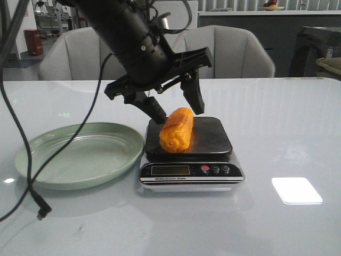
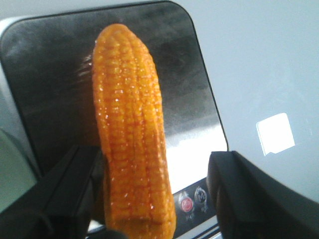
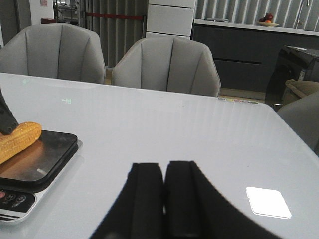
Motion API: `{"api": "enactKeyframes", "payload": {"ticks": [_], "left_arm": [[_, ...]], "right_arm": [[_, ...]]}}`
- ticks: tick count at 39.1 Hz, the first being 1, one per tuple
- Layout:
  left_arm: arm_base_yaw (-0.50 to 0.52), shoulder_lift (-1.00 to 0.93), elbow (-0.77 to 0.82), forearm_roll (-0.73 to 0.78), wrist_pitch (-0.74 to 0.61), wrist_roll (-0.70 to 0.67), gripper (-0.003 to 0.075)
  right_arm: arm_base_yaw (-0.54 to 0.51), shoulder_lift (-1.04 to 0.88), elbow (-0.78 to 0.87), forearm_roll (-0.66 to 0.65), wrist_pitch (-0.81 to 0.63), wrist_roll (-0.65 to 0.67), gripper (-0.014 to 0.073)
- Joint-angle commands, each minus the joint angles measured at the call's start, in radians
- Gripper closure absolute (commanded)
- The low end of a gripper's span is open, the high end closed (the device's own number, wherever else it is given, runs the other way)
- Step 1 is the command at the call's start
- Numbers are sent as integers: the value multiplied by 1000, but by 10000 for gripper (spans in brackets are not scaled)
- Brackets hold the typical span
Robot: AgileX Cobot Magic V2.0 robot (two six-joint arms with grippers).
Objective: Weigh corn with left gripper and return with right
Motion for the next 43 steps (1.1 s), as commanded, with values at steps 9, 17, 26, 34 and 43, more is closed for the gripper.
{"api": "enactKeyframes", "payload": {"ticks": [9, 17, 26, 34, 43], "left_arm": [[30, -321, 221, 57, -138, 2, 227], [40, -537, 392, 156, -163, 2, 227], [40, -750, 553, 208, -167, 2, 227], [40, -975, 705, 267, -174, 2, 227], [40, -1280, 890, 347, -182, 3, 236]], "right_arm": [[-5, -20, 10, -8, -82, -5, 437], [-5, -20, 10, -8, -82, -5, 437], [-5, -20, 10, -8, -82, -5, 437], [-5, -20, 10, -8, -82, -5, 437], [-5, -20, 10, -8, -82, -5, 437]]}}
